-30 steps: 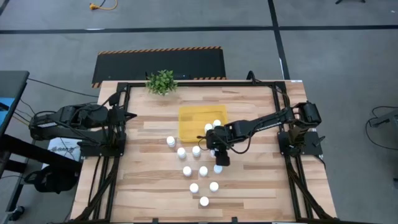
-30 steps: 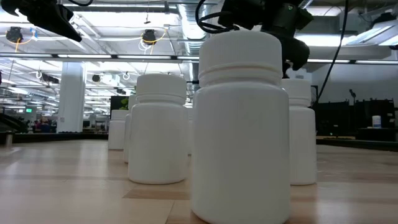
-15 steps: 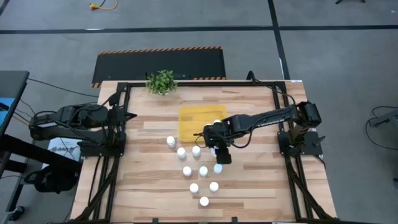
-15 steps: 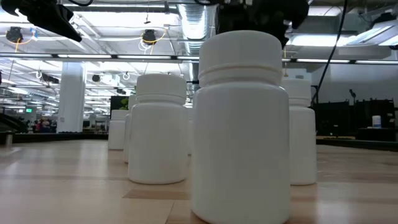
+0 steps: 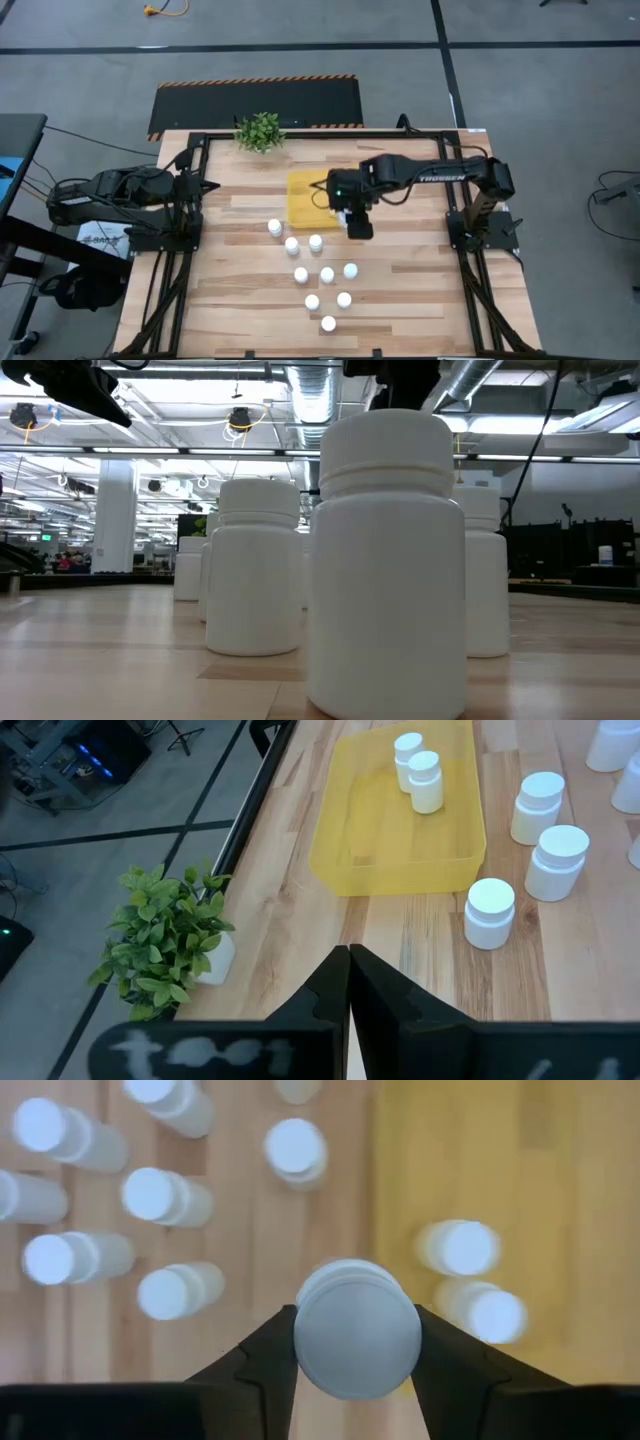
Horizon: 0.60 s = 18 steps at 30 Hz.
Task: Pick and place pill bottles into a basket
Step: Put the white medicine bottle into the yellow bin
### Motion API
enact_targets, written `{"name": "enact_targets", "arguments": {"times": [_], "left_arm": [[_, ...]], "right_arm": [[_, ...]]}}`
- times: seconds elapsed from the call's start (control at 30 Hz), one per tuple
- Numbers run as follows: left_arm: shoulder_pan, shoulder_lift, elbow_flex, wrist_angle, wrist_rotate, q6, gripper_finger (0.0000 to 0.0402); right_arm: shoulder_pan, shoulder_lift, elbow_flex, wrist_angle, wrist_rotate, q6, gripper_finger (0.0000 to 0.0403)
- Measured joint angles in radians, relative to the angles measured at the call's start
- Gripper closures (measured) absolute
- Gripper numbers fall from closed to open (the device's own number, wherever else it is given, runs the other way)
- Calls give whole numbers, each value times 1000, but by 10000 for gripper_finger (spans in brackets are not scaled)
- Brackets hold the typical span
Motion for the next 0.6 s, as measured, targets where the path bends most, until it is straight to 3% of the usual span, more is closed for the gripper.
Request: {"name": "enact_targets", "arguments": {"times": [0.13, 0.4, 0.6], "left_arm": [[0, 0, 0, 0, 0, 0, 401], [0, 0, 0, 0, 0, 0, 401], [0, 0, 0, 0, 0, 0, 401]], "right_arm": [[-49, 0, 3, -23, 16, -25, 236], [-113, 0, 3, -18, 3, -79, 253], [-137, 0, 3, -18, -15, -80, 234]]}}
